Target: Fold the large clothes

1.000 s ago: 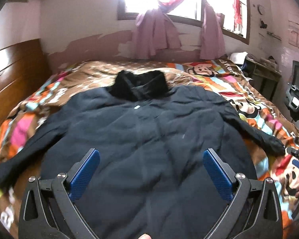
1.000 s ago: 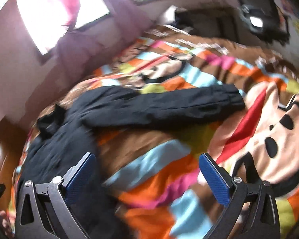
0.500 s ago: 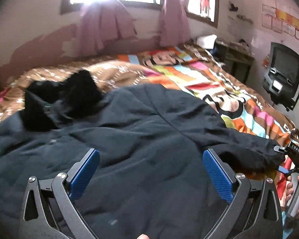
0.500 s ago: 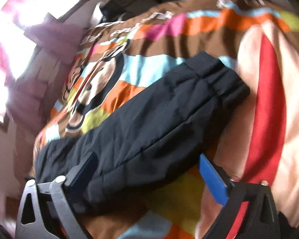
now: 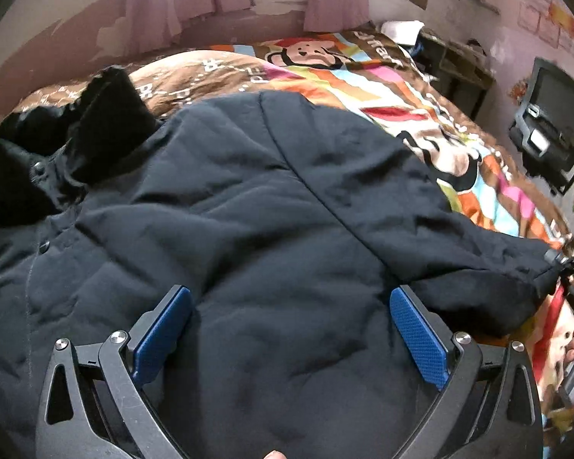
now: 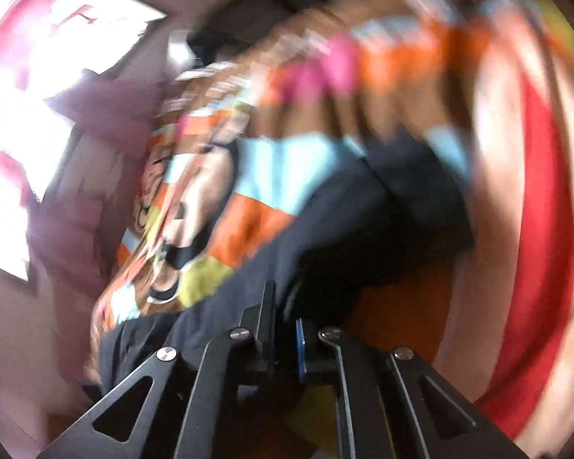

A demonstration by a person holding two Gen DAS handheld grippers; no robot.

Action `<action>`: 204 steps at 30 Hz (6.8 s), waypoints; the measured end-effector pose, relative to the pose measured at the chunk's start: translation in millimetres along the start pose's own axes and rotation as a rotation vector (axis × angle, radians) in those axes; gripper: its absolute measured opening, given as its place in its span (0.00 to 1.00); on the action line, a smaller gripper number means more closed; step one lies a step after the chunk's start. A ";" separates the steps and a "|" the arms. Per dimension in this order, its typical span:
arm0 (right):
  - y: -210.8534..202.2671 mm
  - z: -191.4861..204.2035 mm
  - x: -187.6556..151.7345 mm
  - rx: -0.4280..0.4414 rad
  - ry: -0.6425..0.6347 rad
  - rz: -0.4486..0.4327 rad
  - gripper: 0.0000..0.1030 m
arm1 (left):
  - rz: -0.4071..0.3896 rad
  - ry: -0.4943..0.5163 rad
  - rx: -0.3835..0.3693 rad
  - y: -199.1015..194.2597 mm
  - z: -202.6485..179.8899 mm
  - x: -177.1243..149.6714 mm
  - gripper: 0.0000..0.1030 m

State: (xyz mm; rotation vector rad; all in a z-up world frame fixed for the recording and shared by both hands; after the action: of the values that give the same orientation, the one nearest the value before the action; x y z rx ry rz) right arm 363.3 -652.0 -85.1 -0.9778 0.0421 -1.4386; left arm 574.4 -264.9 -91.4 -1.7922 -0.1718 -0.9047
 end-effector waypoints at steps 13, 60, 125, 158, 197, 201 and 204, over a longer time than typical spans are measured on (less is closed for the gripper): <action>-110.7 321.8 -111.2 0.384 -0.902 -0.153 0.06 | -0.125 -0.277 -0.001 -158.2 104.1 -49.1 0.98; -50.7 316.0 -221.5 0.331 -0.907 0.129 0.82 | -0.335 -0.607 0.073 -272.8 236.0 -103.4 0.04; -50.1 444.5 -439.2 0.485 -1.183 0.255 0.90 | -0.669 -0.834 0.566 -502.8 386.3 -246.8 0.01; 8.8 299.1 -231.8 0.580 -0.465 0.593 0.89 | -0.027 -0.078 -0.055 -153.5 62.6 -109.7 0.03; -6.3 360.2 -271.2 0.331 -1.067 0.311 0.71 | -0.082 -0.281 0.279 -199.2 233.7 -117.4 0.70; 20.9 349.1 -296.3 0.261 -1.107 0.388 0.65 | -0.058 -0.224 0.313 -183.8 231.8 -129.1 0.71; 30.8 339.2 -302.2 0.263 -1.110 0.392 0.64 | -0.054 -0.210 0.321 -175.8 231.9 -134.1 0.71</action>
State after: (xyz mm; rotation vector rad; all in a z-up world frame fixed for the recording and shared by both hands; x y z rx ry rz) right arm 519.5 -226.1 -45.8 -1.3321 -0.7099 -0.3986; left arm 504.6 47.6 -79.5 -1.5832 -0.4753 -0.6806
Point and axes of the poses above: each gripper's, at about its wrist camera, not at the fingertips, and y roughly the way its jaws point, z to its left, x to its top, the point moved 2 cm from there along y, roughly the way its jaws point, and after that the axes turned 1 degree about -x, right-handed, at the moved point
